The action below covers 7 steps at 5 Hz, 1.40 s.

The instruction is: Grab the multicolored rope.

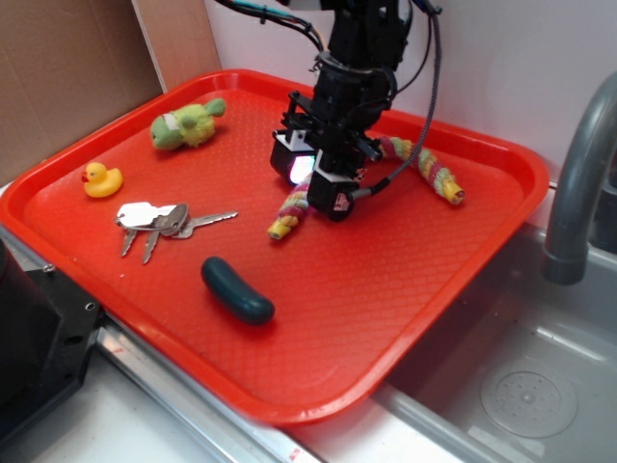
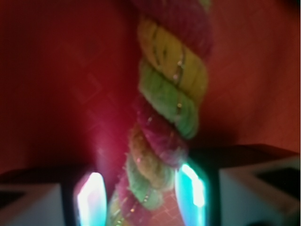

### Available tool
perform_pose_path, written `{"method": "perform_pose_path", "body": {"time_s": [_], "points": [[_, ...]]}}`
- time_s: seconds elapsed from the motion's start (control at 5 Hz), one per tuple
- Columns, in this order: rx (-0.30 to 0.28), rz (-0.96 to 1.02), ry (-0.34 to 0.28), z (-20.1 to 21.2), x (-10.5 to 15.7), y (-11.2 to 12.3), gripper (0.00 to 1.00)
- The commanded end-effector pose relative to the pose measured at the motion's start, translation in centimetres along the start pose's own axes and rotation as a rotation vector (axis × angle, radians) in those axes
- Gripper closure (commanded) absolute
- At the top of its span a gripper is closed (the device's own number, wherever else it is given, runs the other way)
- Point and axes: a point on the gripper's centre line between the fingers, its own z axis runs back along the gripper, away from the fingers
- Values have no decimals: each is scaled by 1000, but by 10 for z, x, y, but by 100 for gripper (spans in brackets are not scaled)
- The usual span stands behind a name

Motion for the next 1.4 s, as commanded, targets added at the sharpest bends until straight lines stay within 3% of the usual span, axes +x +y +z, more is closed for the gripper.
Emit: {"method": "perform_pose_path", "body": {"time_s": [0.0,0.4,0.6,1.2], "points": [[13,123,286,8,-59,-11,100],[-39,-60,165,76,-161,-51,100],[-19,-91,130,93,-190,-59,100],[-99,-14,79,95,-213,-51,100]]}}
